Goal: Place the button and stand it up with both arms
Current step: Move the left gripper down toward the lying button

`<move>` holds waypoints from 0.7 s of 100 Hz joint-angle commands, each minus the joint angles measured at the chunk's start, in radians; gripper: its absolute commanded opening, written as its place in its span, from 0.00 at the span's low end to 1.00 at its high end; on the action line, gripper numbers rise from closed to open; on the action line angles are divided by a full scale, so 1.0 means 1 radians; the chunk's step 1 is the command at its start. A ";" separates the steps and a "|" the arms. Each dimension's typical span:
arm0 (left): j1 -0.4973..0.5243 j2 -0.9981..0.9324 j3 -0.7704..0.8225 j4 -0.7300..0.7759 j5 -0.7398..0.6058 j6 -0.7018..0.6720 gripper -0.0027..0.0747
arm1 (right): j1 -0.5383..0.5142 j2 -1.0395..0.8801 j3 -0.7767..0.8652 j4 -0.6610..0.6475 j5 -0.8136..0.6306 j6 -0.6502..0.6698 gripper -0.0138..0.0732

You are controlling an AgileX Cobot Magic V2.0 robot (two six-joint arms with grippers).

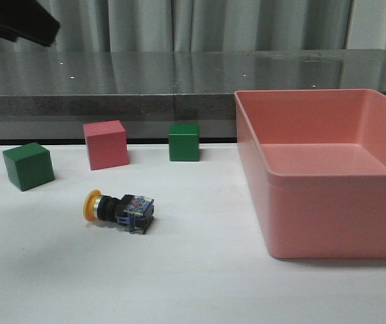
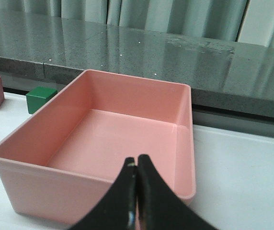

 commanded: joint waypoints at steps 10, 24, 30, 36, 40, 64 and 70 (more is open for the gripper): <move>0.032 0.189 -0.206 -0.094 0.407 0.253 0.79 | 0.002 0.011 -0.027 -0.004 -0.074 -0.002 0.09; 0.023 0.314 -0.299 -0.103 0.459 0.295 0.79 | 0.002 0.011 -0.027 -0.004 -0.074 -0.002 0.09; 0.021 0.359 -0.321 -0.099 0.459 0.295 0.79 | 0.002 0.011 -0.027 -0.004 -0.074 -0.002 0.09; 0.021 0.383 -0.323 -0.110 0.457 0.295 0.79 | 0.002 0.011 -0.027 -0.004 -0.074 -0.002 0.09; 0.021 0.399 -0.323 -0.115 0.459 0.295 0.79 | 0.002 0.011 -0.027 -0.004 -0.074 -0.002 0.09; 0.019 0.429 -0.323 -0.116 0.451 0.295 0.79 | 0.002 0.011 -0.027 -0.004 -0.074 -0.002 0.09; 0.019 0.429 -0.323 -0.133 0.460 0.287 0.79 | 0.002 0.011 -0.027 -0.004 -0.074 -0.002 0.09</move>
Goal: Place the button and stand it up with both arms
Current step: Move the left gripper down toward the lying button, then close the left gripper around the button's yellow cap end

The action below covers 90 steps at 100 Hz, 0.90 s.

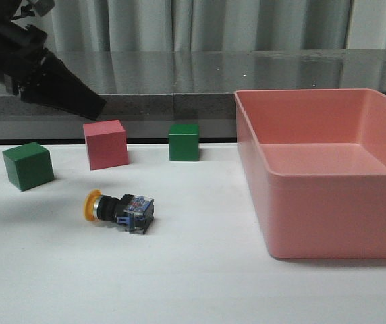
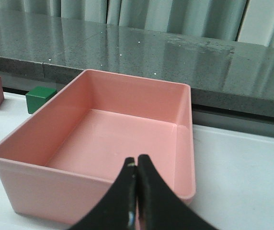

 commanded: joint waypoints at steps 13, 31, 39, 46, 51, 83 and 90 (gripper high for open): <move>-0.019 -0.049 -0.030 -0.071 0.098 0.056 0.79 | 0.002 0.011 -0.027 -0.004 -0.074 -0.002 0.09; -0.019 -0.047 -0.012 -0.052 0.098 0.206 0.79 | 0.002 0.011 -0.027 -0.004 -0.074 -0.002 0.09; -0.019 -0.047 0.010 -0.049 0.098 0.266 0.79 | 0.002 0.011 -0.027 -0.004 -0.074 -0.002 0.09; -0.019 -0.047 0.030 -0.049 0.098 0.310 0.79 | 0.002 0.011 -0.027 -0.004 -0.074 -0.002 0.09; -0.019 -0.047 0.042 -0.049 0.095 0.348 0.79 | 0.002 0.011 -0.027 -0.004 -0.074 -0.002 0.09; -0.021 0.042 0.045 -0.046 0.098 0.363 0.79 | 0.002 0.011 -0.027 -0.004 -0.074 -0.002 0.09; -0.026 0.060 0.045 -0.041 0.098 0.363 0.79 | 0.002 0.011 -0.027 -0.004 -0.074 -0.002 0.09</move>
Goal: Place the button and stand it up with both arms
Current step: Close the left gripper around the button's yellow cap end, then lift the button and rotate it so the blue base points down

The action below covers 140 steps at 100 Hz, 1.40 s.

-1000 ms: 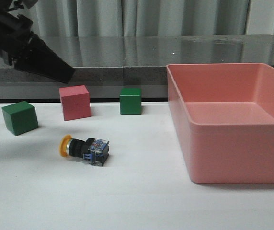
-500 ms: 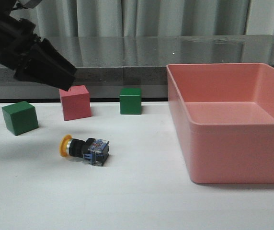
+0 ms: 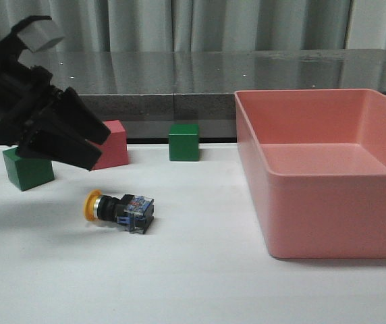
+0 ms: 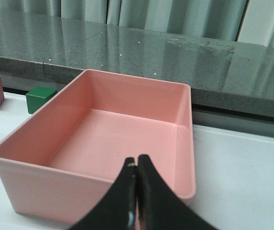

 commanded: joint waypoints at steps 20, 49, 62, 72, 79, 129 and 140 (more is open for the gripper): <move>-0.052 0.002 -0.011 0.020 0.088 0.003 0.79 | 0.002 0.011 -0.027 -0.004 -0.074 -0.002 0.09; -0.068 0.085 -0.011 0.045 0.087 0.003 0.76 | 0.002 0.011 -0.027 -0.004 -0.074 -0.002 0.09; -0.068 0.108 -0.011 0.060 0.096 0.003 0.67 | 0.002 0.011 -0.027 -0.004 -0.074 -0.002 0.09; -0.068 0.114 -0.011 0.098 0.092 0.003 0.58 | 0.002 0.011 -0.027 -0.004 -0.074 -0.002 0.09; -0.068 0.114 -0.011 0.116 0.092 0.003 0.50 | 0.002 0.011 -0.027 -0.004 -0.074 -0.002 0.09; -0.097 -0.038 -0.136 0.338 0.096 -0.339 0.01 | 0.002 0.011 -0.027 -0.004 -0.074 -0.002 0.09; -0.166 -0.112 -0.222 0.588 0.057 -0.552 0.01 | 0.002 0.011 -0.027 -0.004 -0.074 -0.002 0.09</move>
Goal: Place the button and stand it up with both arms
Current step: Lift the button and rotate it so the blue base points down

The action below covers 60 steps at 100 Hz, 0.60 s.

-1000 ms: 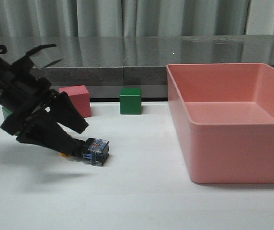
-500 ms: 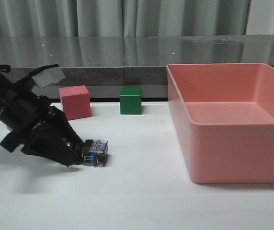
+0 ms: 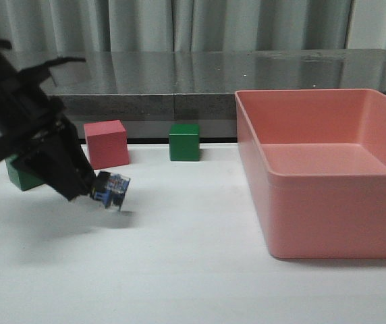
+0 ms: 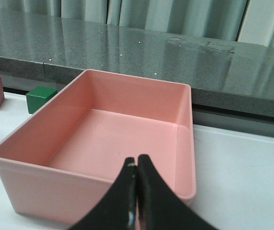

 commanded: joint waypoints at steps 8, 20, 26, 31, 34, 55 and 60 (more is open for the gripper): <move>-0.130 -0.152 -0.138 0.317 0.056 -0.298 0.01 | 0.002 0.011 -0.027 -0.004 -0.075 -0.002 0.09; -0.254 -0.162 -0.206 0.579 0.070 -0.503 0.01 | 0.002 0.011 -0.027 -0.004 -0.075 -0.002 0.09; -0.313 -0.162 -0.214 0.705 0.074 -0.564 0.01 | 0.002 0.011 -0.027 -0.004 -0.075 -0.002 0.09; -0.362 -0.160 -0.214 0.791 0.083 -0.595 0.01 | 0.002 0.011 -0.027 -0.004 -0.075 -0.002 0.09; -0.393 -0.154 -0.214 0.833 0.095 -0.610 0.01 | 0.002 0.011 -0.027 -0.004 -0.075 -0.002 0.09; -0.507 -0.119 -0.212 1.068 0.098 -0.699 0.01 | 0.002 0.011 -0.027 -0.004 -0.075 -0.002 0.09; -0.517 -0.110 -0.212 1.109 0.098 -0.705 0.01 | 0.002 0.011 -0.027 -0.004 -0.075 -0.002 0.09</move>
